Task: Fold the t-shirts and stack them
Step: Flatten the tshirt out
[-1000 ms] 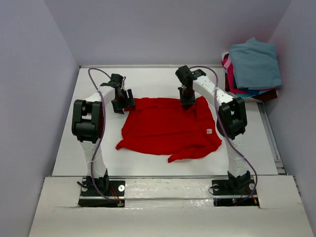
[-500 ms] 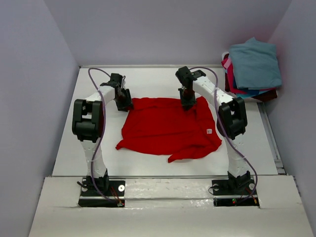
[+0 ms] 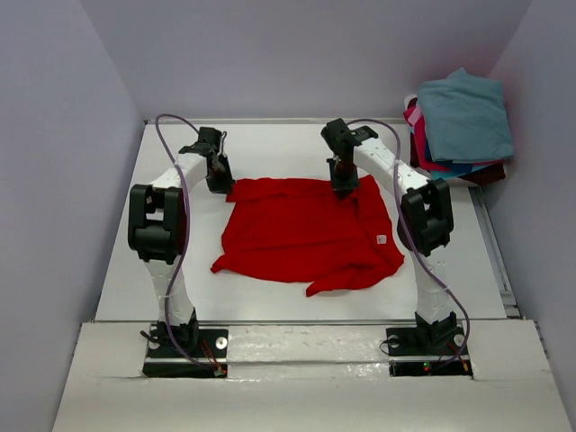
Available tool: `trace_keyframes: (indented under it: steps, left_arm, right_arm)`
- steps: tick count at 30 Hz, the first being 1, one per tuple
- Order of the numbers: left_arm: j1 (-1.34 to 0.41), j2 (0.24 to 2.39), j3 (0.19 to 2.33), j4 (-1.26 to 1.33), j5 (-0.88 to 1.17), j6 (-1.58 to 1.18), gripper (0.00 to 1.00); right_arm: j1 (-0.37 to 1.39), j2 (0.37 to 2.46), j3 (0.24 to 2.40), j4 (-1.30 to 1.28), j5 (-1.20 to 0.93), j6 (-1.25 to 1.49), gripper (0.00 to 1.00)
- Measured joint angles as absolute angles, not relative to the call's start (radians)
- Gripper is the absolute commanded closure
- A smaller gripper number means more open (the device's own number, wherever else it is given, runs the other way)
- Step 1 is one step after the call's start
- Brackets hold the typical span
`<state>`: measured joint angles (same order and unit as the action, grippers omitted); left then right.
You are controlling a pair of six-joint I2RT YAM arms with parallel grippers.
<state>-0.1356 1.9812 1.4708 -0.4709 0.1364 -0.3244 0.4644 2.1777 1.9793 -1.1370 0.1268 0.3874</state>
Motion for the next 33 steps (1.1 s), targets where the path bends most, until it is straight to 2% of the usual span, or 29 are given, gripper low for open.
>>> trace_keyframes:
  steps: [8, 10, 13, 17, 26, 33]
  left_arm:
    - [-0.136, 1.977, 1.506, -0.479, 0.121, -0.315, 0.94]
    - [-0.136, 1.977, 1.506, -0.481, 0.121, -0.314, 0.72]
    - [-0.136, 1.975, 1.504, -0.482, 0.11, -0.312, 0.68]
    - [-0.132, 1.953, 1.471, -0.469, 0.094, -0.314, 0.5]
    - [-0.086, 1.936, 1.4, -0.431, 0.103, -0.321, 0.49]
    - [-0.063, 1.936, 1.367, -0.389, 0.195, -0.327, 0.51]
  right_arm:
    - [0.464, 2.175, 2.049, -1.147, 0.154, 0.389, 0.93]
    - [0.464, 2.175, 2.082, -1.15, 0.159, 0.389, 0.93]
    - [0.464, 2.175, 2.112, -1.156, 0.164, 0.39, 0.93]
    - [0.464, 2.175, 2.114, -1.163, 0.165, 0.392, 0.93]
    - [0.464, 2.175, 2.085, -1.168, 0.166, 0.397, 0.93]
    - [0.464, 2.175, 2.083, -1.17, 0.165, 0.397, 0.93]
